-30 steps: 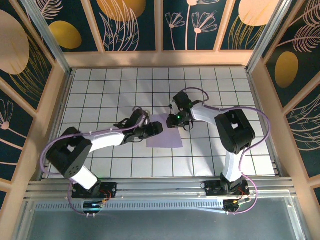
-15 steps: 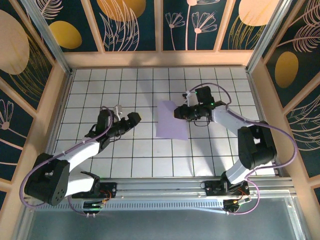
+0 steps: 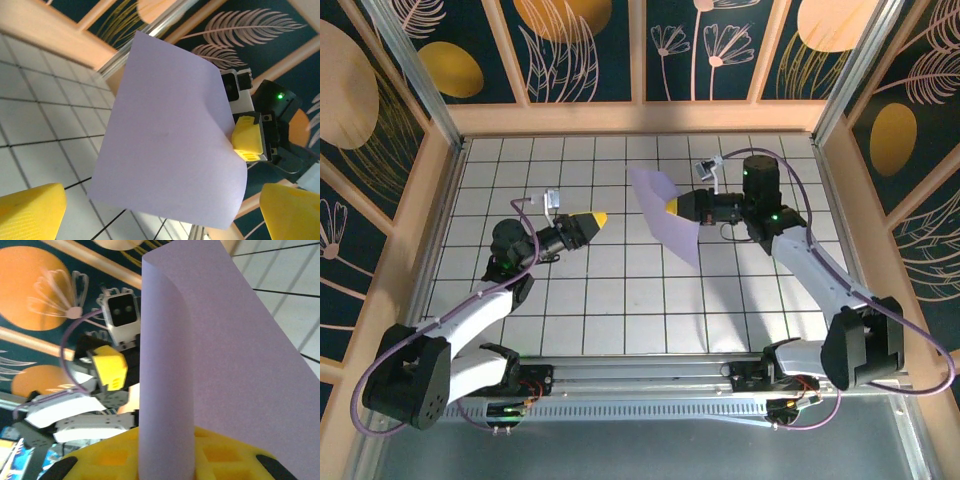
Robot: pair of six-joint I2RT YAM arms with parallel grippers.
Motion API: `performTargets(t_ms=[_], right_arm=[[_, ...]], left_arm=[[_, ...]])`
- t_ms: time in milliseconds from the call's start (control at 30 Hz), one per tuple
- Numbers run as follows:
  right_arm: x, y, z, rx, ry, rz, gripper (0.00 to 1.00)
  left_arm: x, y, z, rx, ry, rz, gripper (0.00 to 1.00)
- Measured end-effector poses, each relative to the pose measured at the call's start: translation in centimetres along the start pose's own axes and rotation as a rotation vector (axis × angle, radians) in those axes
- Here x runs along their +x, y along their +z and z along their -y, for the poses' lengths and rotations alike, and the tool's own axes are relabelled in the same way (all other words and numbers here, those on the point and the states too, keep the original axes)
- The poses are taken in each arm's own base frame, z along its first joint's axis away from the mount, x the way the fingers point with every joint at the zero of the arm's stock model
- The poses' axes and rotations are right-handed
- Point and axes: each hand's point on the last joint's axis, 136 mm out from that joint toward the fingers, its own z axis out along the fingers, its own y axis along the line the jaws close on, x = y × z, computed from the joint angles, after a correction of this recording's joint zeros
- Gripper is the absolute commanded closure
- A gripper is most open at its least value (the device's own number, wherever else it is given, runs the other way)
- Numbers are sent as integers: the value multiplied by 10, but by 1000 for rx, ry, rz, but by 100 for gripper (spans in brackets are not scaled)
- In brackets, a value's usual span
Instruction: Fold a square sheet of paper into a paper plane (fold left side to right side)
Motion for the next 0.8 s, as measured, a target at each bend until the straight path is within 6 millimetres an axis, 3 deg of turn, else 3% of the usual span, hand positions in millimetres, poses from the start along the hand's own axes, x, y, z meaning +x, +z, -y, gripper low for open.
performTargets(t_ms=[267, 567, 633, 800], right_arm=[[3, 11, -68, -186, -53, -45, 77], [13, 24, -113, -293, -108, -105, 78], [13, 26, -114, -303, -110, -112, 78], [5, 25, -97, -270, -85, -95, 78]], left_arm=[[-8, 5, 27, 113, 54, -20, 1], [-11, 16, 61, 218, 117, -74, 2], [-9, 20, 68, 244, 129, -98, 10], [-4, 26, 82, 297, 167, -140, 47]])
